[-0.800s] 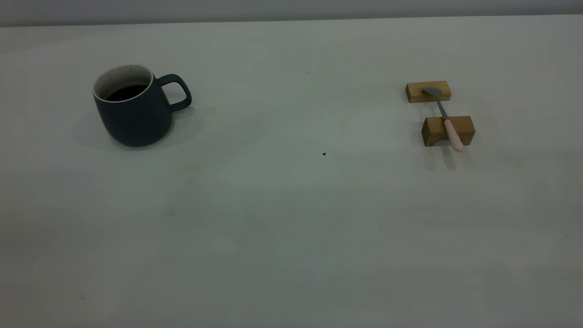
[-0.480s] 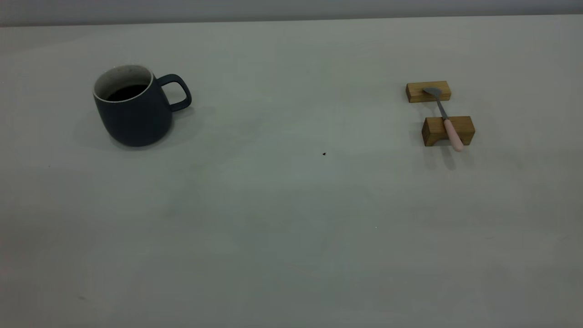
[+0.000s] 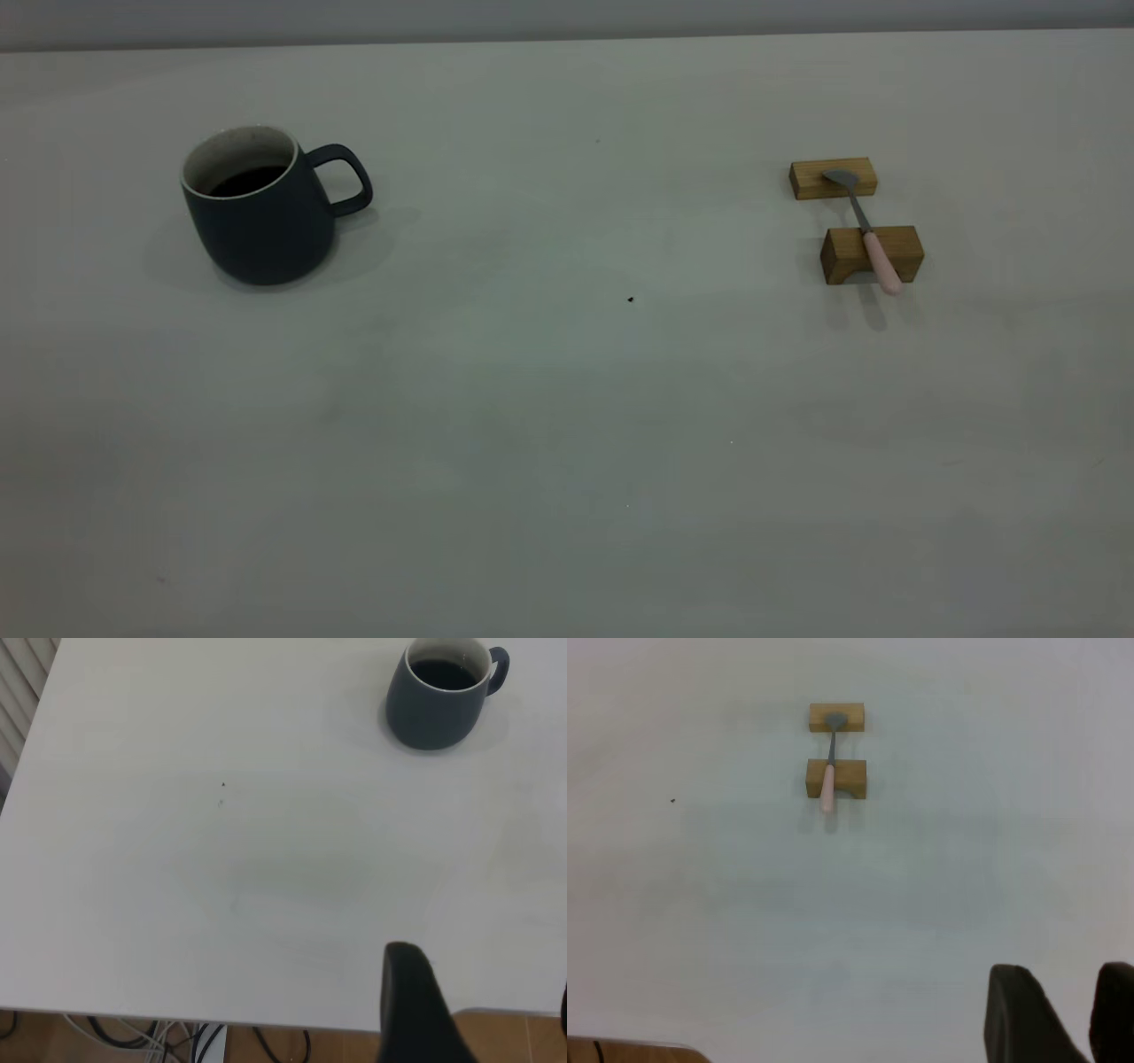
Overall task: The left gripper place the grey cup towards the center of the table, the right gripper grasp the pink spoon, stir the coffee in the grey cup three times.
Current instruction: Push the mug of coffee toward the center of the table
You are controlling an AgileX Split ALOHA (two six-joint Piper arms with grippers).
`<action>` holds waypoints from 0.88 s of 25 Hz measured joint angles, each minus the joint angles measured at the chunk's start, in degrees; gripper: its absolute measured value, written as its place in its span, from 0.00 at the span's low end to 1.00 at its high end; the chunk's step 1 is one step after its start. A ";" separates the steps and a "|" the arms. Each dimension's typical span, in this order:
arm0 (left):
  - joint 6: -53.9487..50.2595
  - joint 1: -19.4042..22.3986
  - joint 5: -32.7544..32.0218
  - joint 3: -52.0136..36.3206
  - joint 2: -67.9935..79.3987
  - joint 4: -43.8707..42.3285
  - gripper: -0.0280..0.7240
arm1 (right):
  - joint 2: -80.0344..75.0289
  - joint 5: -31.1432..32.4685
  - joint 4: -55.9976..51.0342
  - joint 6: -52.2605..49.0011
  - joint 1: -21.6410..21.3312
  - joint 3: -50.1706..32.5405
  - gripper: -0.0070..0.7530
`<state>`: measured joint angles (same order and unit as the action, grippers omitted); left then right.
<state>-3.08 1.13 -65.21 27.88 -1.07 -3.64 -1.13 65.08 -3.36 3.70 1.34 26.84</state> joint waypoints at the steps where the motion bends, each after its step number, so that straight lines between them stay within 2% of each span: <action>1: 0.00 0.00 0.00 0.00 0.00 0.00 0.66 | 0.00 0.00 0.00 0.00 0.00 0.00 0.32; 22: -0.05 0.00 0.05 0.00 0.98 -0.11 0.66 | 0.00 0.00 0.00 0.00 0.00 0.00 0.32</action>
<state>-3.13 1.13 -65.16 27.88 -0.09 -3.75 -1.13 65.08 -3.36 3.70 1.34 26.84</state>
